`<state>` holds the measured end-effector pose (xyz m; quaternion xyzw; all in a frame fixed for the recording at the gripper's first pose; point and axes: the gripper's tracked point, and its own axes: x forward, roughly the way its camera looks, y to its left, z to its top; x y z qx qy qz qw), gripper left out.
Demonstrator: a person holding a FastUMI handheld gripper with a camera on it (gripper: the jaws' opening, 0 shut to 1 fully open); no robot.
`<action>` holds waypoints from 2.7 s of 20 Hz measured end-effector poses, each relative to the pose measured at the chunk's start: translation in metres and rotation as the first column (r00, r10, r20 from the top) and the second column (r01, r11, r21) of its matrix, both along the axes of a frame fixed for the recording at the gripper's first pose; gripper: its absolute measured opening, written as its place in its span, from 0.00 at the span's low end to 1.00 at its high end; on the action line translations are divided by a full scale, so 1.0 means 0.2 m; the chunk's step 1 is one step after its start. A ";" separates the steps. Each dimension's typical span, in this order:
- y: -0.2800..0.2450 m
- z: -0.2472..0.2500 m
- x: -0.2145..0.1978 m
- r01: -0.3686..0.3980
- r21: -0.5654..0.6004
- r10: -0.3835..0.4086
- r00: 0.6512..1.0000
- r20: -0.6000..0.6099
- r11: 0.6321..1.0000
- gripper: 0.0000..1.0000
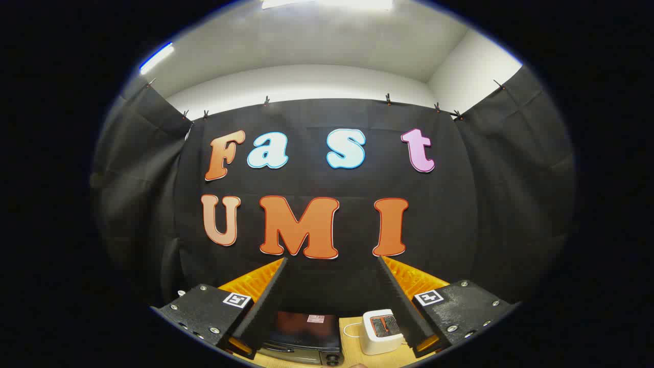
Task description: Open the toaster oven, put the food inside, and close the toaster oven door.
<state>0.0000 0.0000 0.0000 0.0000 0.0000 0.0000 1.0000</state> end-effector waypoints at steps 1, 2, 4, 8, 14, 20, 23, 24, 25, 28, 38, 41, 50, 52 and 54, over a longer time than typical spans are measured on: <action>0.00 0.02 0.00 -0.001 -0.001 0.001 1.000 0.011 1.000 1.00; 0.00 0.03 0.00 -0.002 -0.002 0.002 1.000 0.019 1.000 1.00; 0.01 0.04 -0.01 -0.009 -0.005 0.009 1.000 0.029 1.000 1.00; 0.04 0.03 -0.01 -0.023 0.003 0.023 0.999 0.026 1.000 1.00; 0.08 0.01 0.01 -0.037 0.021 0.037 0.999 0.011 0.999 1.00; 0.22 -0.20 0.04 -0.069 0.046 0.073 0.994 -0.076 0.997 1.00; 0.33 -0.44 0.04 -0.082 0.075 0.094 0.978 -0.185 0.994 1.00; 0.38 -0.52 0.02 -0.090 0.101 0.111 0.966 -0.233 0.991 1.00; 0.43 -0.60 0.01 -0.101 0.132 0.134 0.953 -0.272 0.986 1.00; 0.53 -0.79 0.01 -0.106 0.164 0.158 0.923 -0.350 0.981 1.00; 0.76 -1.40 -0.07 -0.157 0.100 0.185 0.782 -0.595 0.983 0.99; 0.80 -1.54 -0.10 -0.171 0.083 0.183 0.731 -0.657 0.982 0.97; 0.85 -1.63 -0.01 -0.180 -0.017 0.128 0.759 -0.639 0.984 0.95; 0.85 -1.63 0.00 -0.171 -0.017 0.123 0.772 -0.623 0.985 0.92; 0.87 -1.62 -0.02 -0.180 -0.017 0.133 0.787 -0.602 0.984 0.89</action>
